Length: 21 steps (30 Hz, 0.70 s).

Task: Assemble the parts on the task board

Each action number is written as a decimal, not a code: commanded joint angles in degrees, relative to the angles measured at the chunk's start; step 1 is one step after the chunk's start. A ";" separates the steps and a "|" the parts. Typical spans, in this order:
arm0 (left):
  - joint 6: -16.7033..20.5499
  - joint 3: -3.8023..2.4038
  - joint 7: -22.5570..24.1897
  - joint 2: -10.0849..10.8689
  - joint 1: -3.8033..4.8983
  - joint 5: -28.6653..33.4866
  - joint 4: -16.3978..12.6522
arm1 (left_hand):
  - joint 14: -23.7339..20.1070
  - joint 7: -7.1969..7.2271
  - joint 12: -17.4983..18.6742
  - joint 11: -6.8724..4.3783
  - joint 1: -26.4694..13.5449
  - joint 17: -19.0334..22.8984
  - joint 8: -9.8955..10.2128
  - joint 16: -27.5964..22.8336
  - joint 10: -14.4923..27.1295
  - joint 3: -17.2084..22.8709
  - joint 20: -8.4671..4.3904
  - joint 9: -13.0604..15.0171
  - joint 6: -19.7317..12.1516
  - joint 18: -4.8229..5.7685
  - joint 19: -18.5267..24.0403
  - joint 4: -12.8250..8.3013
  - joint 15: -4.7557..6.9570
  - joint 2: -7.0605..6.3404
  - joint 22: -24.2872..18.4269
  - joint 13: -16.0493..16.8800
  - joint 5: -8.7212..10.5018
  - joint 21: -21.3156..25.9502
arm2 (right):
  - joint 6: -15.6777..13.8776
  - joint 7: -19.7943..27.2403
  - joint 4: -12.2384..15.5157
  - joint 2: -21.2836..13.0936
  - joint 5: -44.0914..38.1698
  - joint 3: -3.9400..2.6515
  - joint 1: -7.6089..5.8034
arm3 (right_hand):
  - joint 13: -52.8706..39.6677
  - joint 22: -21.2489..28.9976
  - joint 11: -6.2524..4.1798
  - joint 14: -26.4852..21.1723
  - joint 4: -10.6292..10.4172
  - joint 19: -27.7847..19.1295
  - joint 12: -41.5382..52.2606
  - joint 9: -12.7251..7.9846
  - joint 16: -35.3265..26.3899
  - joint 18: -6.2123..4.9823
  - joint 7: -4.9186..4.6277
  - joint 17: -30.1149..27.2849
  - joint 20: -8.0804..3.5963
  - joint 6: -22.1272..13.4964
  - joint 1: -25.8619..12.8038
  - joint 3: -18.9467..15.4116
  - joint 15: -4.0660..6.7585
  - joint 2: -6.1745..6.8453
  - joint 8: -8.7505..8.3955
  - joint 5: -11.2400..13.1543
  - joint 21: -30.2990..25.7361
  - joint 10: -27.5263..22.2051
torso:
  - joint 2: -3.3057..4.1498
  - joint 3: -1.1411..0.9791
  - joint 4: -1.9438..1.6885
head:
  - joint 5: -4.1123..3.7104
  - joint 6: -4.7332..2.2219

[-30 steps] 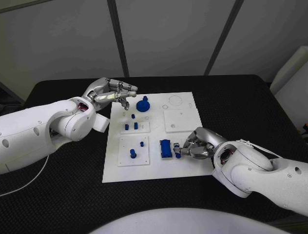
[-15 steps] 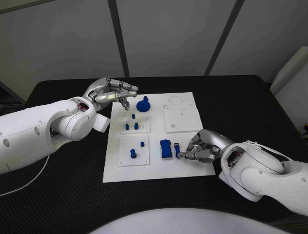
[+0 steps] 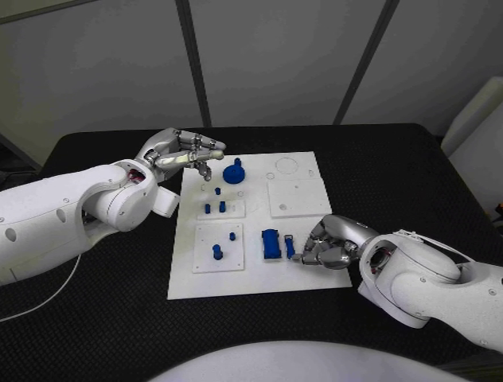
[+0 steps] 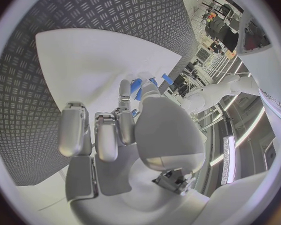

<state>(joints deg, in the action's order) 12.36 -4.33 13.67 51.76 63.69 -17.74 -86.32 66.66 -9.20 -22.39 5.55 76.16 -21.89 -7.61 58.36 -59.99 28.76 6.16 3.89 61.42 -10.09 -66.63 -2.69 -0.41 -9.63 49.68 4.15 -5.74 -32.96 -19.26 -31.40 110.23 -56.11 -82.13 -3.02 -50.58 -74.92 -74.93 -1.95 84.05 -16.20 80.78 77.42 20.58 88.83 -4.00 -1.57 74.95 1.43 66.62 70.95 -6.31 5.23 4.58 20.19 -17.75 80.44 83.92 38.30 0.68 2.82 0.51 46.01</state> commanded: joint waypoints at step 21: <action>-0.49 -0.03 0.12 -0.02 0.06 0.14 0.00 | -0.01 -0.04 -0.31 -0.15 0.29 0.14 0.07 -0.26 0.50 0.38 0.19 0.00 -0.22 -0.38 -0.24 -0.28 -0.35 0.80 -0.06 -0.09 -0.25 0.36 | 1.88 -0.67 -2.86 2.33 -0.87 -0.01 -0.06 | -7.42 -1.90 -0.49 5.53 0.72 0.12 0.33 0.51 0.17 0.62 0.08 13.08 -0.38 -0.70 3.30 -1.34 0.37 -1.39 0.56 1.46 -0.17 1.89 | 0.12 -0.02 0.05 | 0.36 0.62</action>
<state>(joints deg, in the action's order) 12.35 -4.33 13.64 51.77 63.68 -17.74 -86.27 66.66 -9.20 -22.39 5.34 76.45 -21.85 -7.61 58.36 -59.79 28.95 6.16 3.89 61.42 -10.09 -66.63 -2.87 -0.41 -9.33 49.68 4.15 -5.74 -32.96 -18.66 -31.91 107.41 -53.83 -82.55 -3.03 -50.59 -74.92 -74.93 -1.94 84.05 -15.81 80.78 77.65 21.06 88.83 -4.00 -1.55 74.93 1.43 66.29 73.84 -7.52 5.23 3.09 20.41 -16.63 80.44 83.92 38.47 0.66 2.79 0.74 46.53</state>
